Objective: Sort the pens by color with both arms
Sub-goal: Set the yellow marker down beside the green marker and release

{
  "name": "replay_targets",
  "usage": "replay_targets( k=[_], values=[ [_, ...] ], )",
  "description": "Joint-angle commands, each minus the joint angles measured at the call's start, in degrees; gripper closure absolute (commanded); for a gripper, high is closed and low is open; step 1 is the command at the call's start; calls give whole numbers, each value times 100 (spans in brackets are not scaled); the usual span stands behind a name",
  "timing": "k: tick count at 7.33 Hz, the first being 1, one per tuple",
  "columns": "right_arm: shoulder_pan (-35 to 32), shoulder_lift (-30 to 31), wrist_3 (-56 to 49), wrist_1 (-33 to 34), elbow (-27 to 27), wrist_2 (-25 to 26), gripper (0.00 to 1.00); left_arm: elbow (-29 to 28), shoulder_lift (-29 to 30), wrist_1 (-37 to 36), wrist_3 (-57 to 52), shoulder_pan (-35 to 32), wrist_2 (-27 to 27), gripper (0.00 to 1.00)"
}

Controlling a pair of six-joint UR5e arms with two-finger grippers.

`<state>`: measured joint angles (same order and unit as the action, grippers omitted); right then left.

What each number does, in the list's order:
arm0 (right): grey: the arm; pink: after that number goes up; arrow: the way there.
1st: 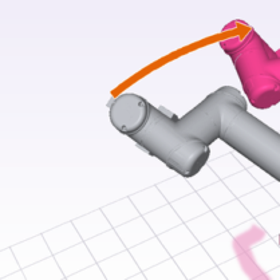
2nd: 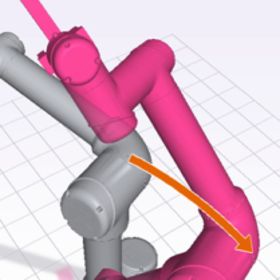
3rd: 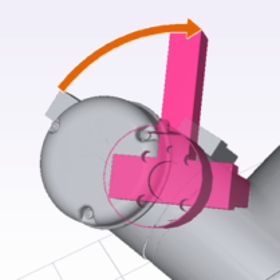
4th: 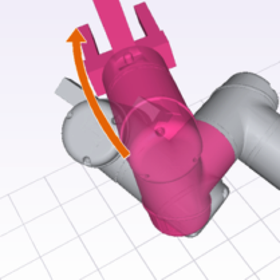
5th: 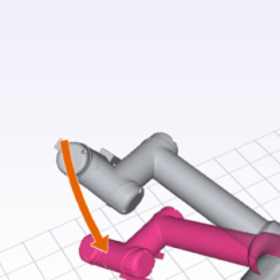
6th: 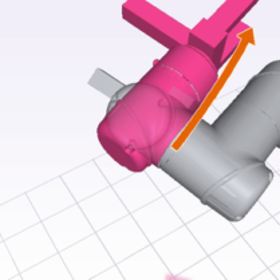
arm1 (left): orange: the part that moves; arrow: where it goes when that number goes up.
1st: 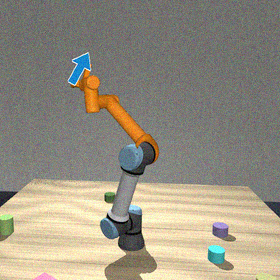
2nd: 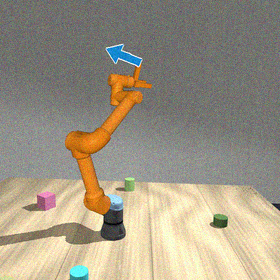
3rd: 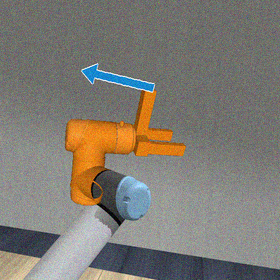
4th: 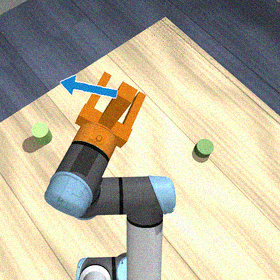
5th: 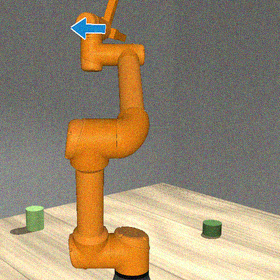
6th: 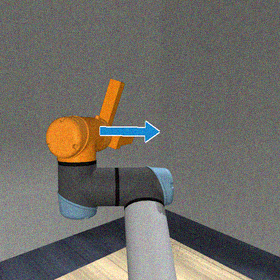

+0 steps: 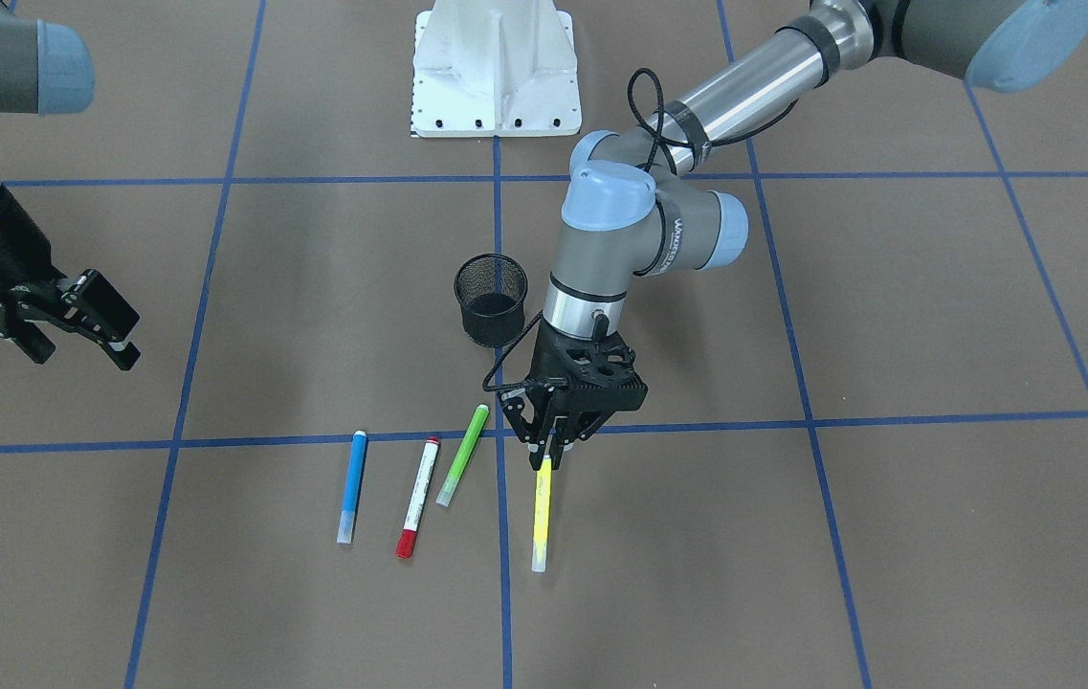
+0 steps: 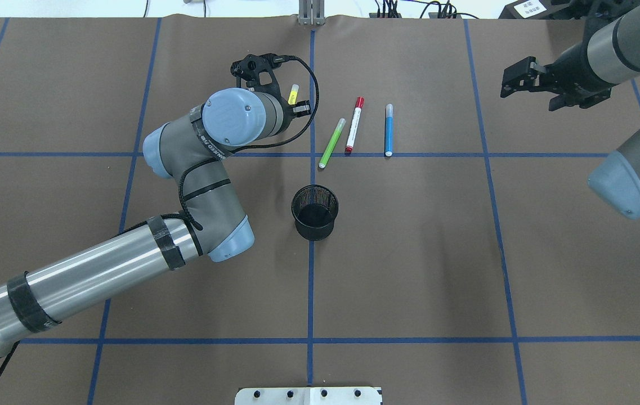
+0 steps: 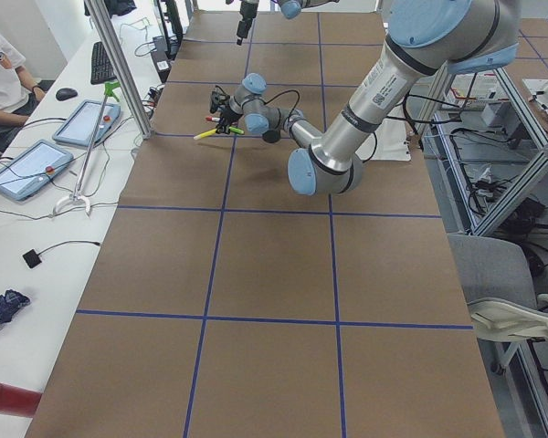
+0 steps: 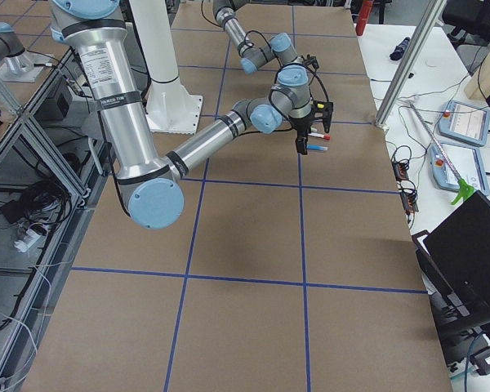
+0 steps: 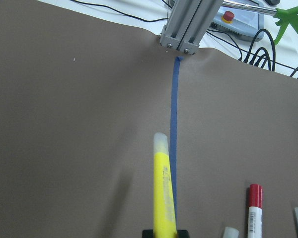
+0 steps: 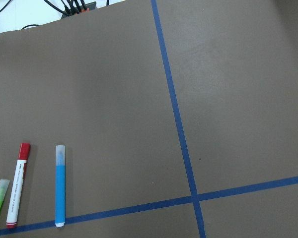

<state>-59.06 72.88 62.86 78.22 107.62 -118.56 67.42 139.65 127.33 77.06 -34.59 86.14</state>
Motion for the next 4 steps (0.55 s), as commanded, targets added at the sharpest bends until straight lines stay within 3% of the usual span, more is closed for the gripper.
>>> replay_targets(
  k=[1, 2, 3, 4],
  values=[
    [0, 15, 7, 0, 48, -9, 2, -124, 53, 20, 11, 110, 0, 100],
    [0, 15, 7, 0, 49, -9, 2, -133, 53, 19, 3, 128, -9, 95],
    [0, 7, 7, 0, 49, -9, 2, -133, 45, 11, 2, 128, -9, 52],
    [0, -11, 7, 0, 49, -9, 2, -133, 36, 2, 2, 137, -9, 20]
  ],
)
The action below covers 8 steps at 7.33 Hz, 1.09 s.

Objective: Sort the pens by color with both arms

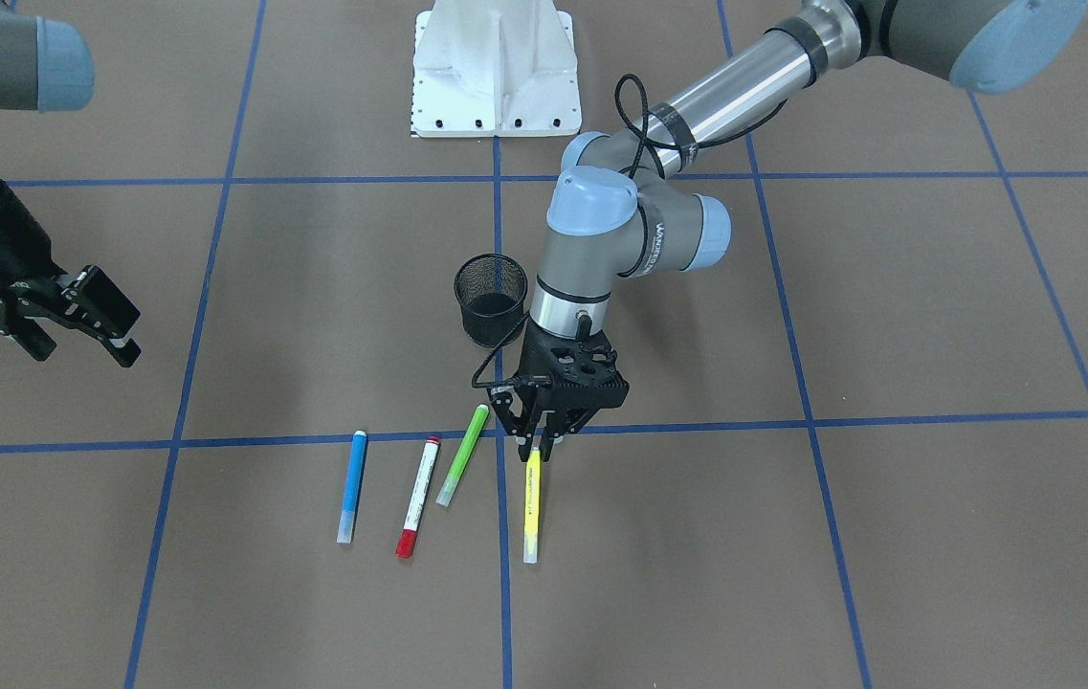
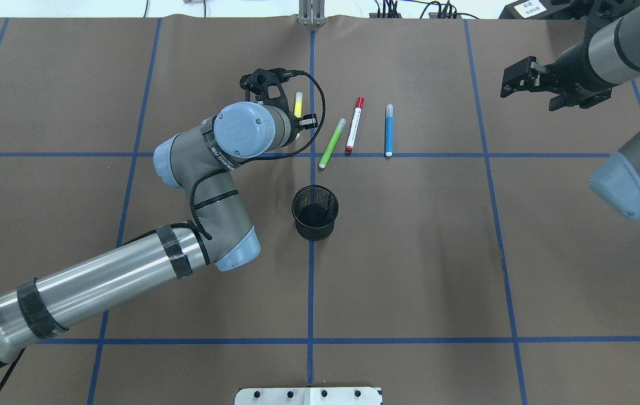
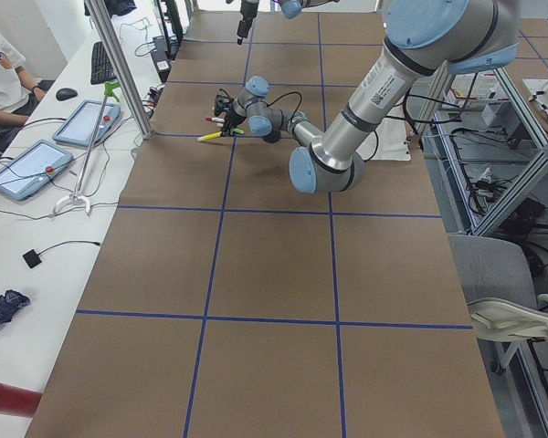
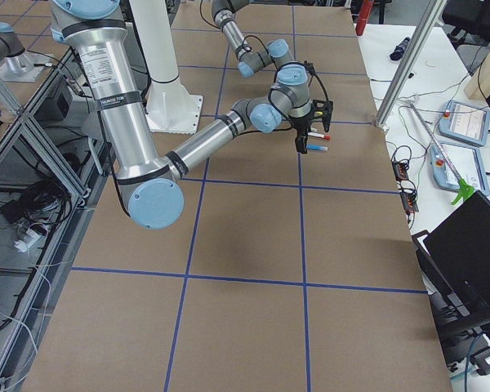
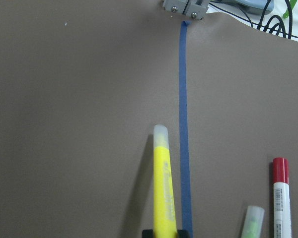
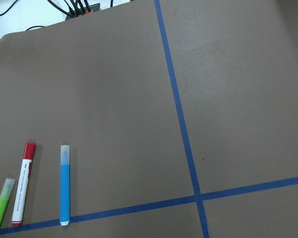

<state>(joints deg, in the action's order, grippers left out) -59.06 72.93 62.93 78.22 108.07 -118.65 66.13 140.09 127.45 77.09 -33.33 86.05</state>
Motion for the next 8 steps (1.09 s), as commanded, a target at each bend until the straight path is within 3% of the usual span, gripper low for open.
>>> replay_targets(
  k=[1, 2, 4, 5, 6, 7, 8],
  values=[
    [0, -24, 0, 9, 3, -9, 2, 5, 0, -18, -1, 11, -1, 14],
    [0, -24, 0, 9, 3, -9, 2, 31, 9, -27, 16, 11, -1, 8],
    [-9, -50, 0, 17, 30, -9, 2, 407, 0, -149, 8, -102, 34, 8],
    [-52, -59, 0, 35, 21, -18, 2, 871, -61, -698, -36, -286, 86, 8],
    [-114, -59, -78, 44, 12, -18, 2, 1458, -209, -1635, -236, -601, 644, 8],
    [-175, -51, -96, 53, -14, -27, 2, 2221, -611, -2427, -874, -987, 1198, 8],
    [-228, -7, -123, 61, -40, -18, 2, 2890, -1128, -3027, -1680, -1295, 1394, 7]
  ],
)
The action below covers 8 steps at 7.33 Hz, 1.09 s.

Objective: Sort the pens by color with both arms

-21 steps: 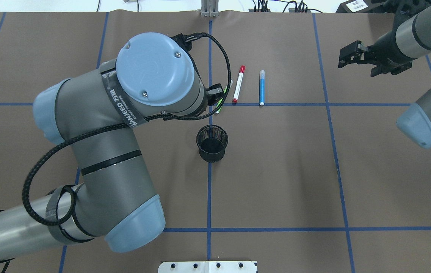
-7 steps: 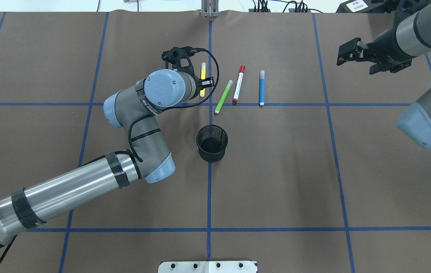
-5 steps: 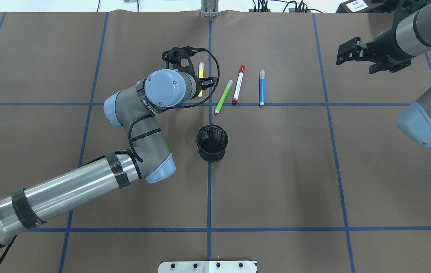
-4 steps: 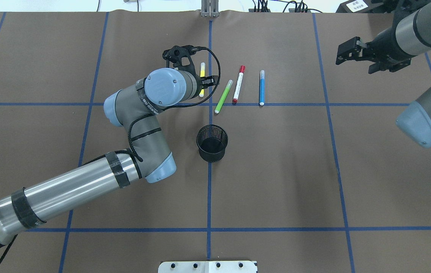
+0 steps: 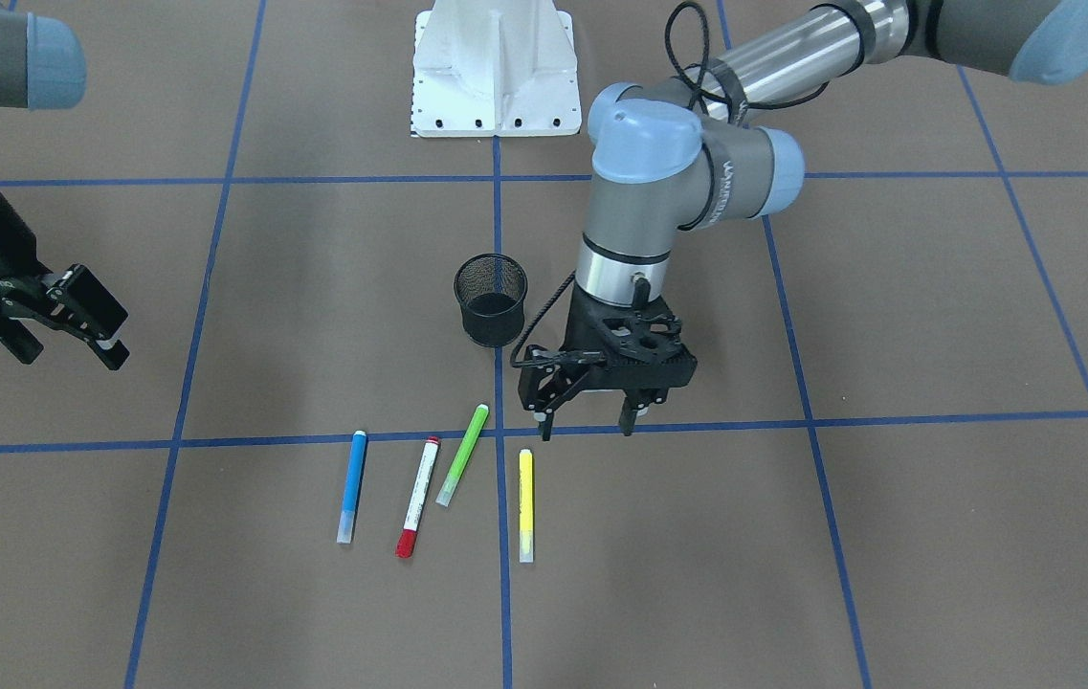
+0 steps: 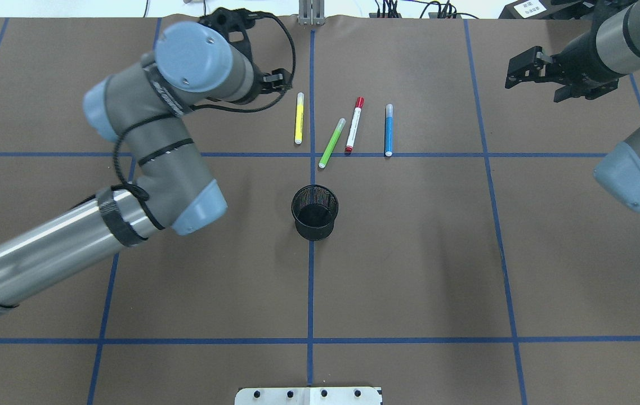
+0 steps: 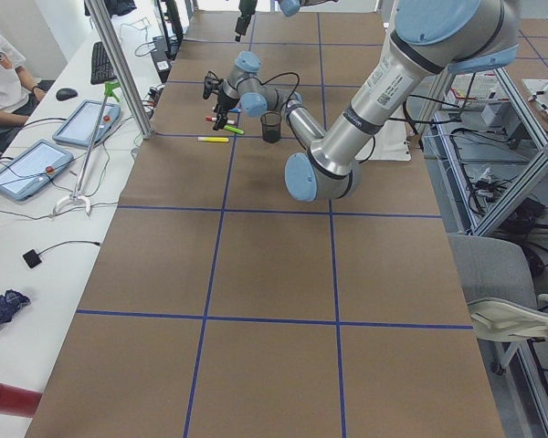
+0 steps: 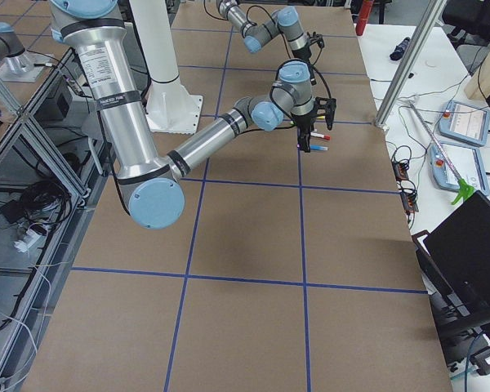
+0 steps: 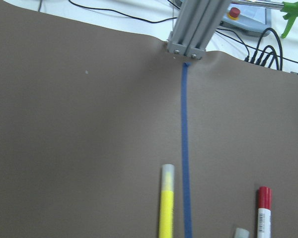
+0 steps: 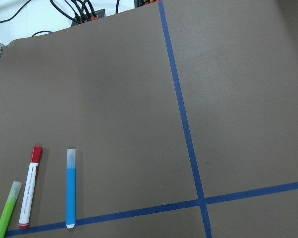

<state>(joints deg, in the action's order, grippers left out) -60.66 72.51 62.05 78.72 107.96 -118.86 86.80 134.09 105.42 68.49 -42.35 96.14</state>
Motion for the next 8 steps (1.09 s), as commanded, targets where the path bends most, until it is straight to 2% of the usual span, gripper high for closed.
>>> replay_targets(
  k=[1, 4, 5, 6, 7, 8],
  values=[
    [-121, 78, -313, 64, -56, 3, 2, 1222, -959, -1265, -1759, -788, 632, 4],
    [-462, 79, -1804, 817, -345, -23, 2, 1428, -2242, -1586, -4107, -2369, 2387, 1],
    [-612, 79, -2350, 1107, -538, -58, 2, 1445, -2612, -1743, -4724, -2783, 2723, 1],
    [-840, 70, -2912, 1293, -844, -223, 2, 1445, -2720, -2275, -5366, -2996, 2831, 1],
    [-1181, 70, -3483, 1321, -1247, -678, 2, 1445, -2739, -2942, -6051, -3285, 2849, 1],
    [-1489, 157, -3941, 1356, -1408, -1030, 2, 1393, -2826, -3148, -6258, -3619, 3041, 1]
  ],
)
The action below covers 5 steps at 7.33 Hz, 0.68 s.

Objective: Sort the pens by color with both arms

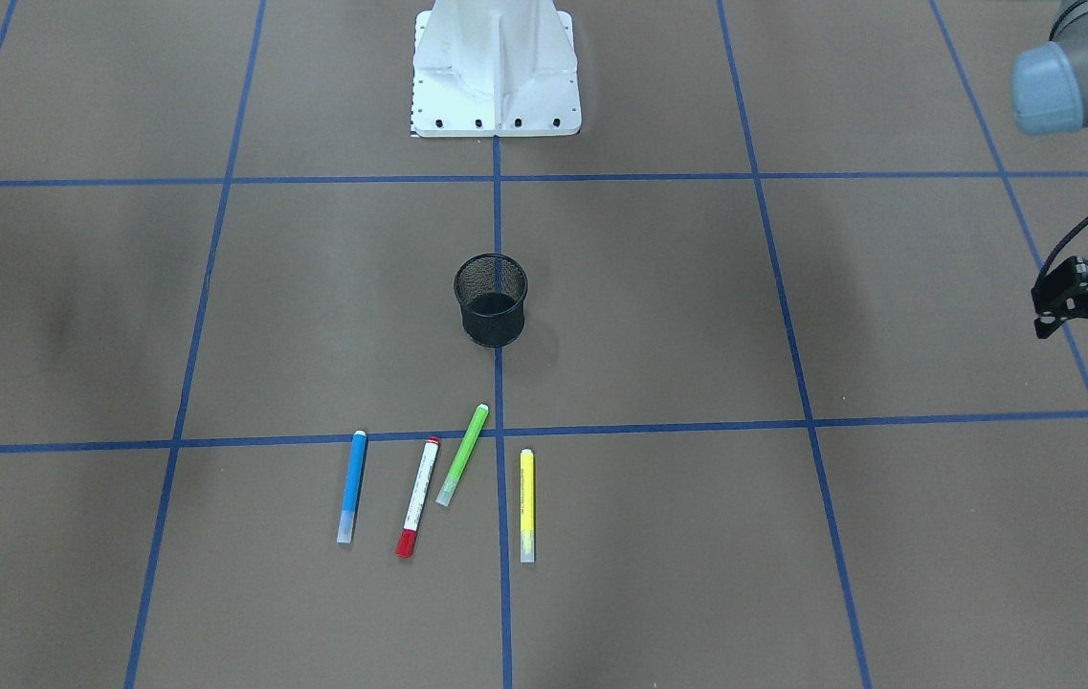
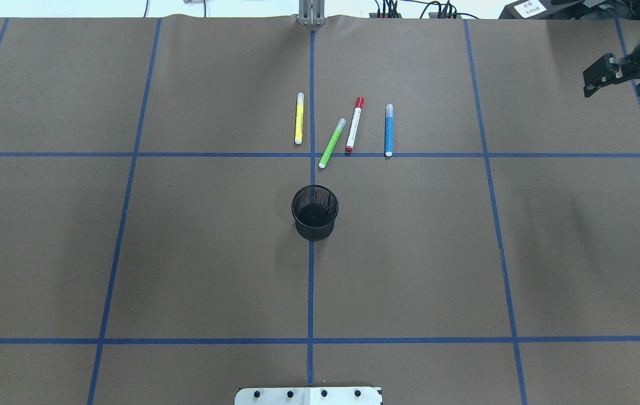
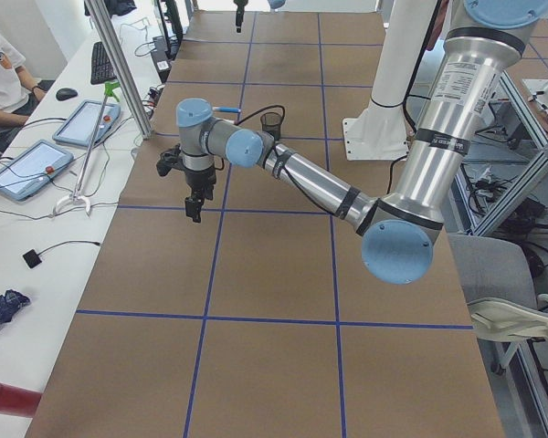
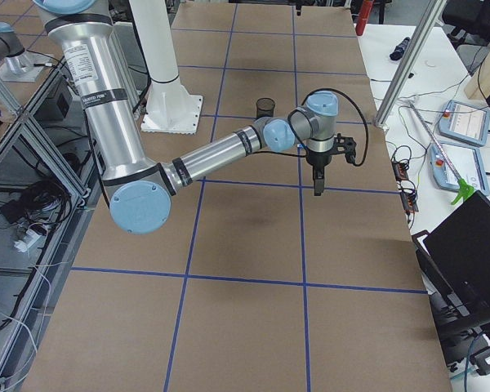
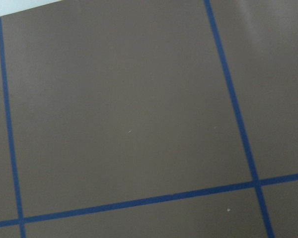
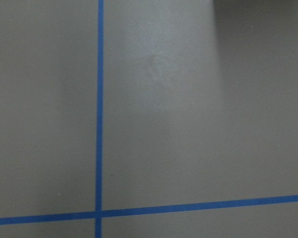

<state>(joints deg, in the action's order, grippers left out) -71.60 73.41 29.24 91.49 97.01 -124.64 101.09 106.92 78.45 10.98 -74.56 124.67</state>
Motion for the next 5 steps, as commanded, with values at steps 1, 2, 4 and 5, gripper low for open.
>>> replay_targets(
  k=[1, 2, 4, 5],
  values=[
    [-547, 321, -735, 19, -297, -682, 1, 15, -484, -393, -509, -480, 781, 1],
    [-644, 419, -744, 27, -271, -893, 1, -28, -549, -427, -509, -620, 1239, 1],
    [-759, 647, -1005, 10, -166, -1054, 1, -28, -837, -367, -517, -683, 1367, 1],
    [-785, 770, -1347, 1, -78, -1054, 1, 7, -909, -140, -500, -683, 1349, 1]
  ],
)
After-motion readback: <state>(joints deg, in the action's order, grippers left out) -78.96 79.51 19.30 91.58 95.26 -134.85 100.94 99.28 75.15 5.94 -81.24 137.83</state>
